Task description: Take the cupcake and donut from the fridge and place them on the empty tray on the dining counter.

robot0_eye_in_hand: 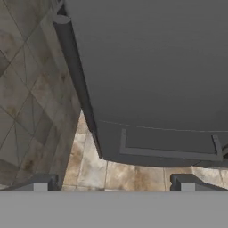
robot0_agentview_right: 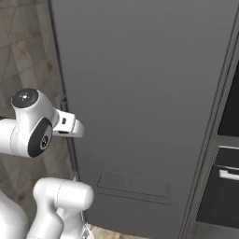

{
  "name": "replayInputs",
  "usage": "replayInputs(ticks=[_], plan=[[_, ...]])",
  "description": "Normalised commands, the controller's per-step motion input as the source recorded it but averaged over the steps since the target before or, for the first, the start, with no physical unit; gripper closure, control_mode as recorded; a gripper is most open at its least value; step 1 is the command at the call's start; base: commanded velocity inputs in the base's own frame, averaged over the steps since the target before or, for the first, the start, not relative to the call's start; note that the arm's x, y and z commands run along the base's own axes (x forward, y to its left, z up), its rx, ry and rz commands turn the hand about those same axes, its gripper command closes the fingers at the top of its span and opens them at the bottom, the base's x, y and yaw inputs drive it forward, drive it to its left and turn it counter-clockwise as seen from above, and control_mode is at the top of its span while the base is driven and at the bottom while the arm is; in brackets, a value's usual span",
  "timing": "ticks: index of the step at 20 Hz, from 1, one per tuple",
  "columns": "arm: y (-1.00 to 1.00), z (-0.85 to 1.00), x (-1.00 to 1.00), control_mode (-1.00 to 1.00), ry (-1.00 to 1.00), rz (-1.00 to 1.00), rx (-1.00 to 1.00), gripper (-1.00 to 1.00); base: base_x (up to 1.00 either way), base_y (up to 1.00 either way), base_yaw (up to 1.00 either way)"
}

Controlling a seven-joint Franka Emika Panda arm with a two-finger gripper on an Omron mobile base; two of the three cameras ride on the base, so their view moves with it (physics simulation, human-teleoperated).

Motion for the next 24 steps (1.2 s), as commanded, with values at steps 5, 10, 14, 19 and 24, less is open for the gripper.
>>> replayInputs(ticks=[5,10,14,19,24], plan=[[0.0,0.0,0.0,1.0,0.0,0.0,0.0,-1.0,-0.35,0.45,0.0],[0.0,0.0,0.0,1.0,0.0,0.0,0.0,-1.0,-0.32,0.1,0.0],[0.0,0.0,0.0,1.0,0.0,0.0,0.0,-1.0,-0.28,0.32,0.0],[0.0,0.0,0.0,1.0,0.0,0.0,0.0,-1.0,-0.22,0.52,0.0],[0.0,0.0,0.0,1.0,0.0,0.0,0.0,-1.0,-0.28,0.3,0.0]])
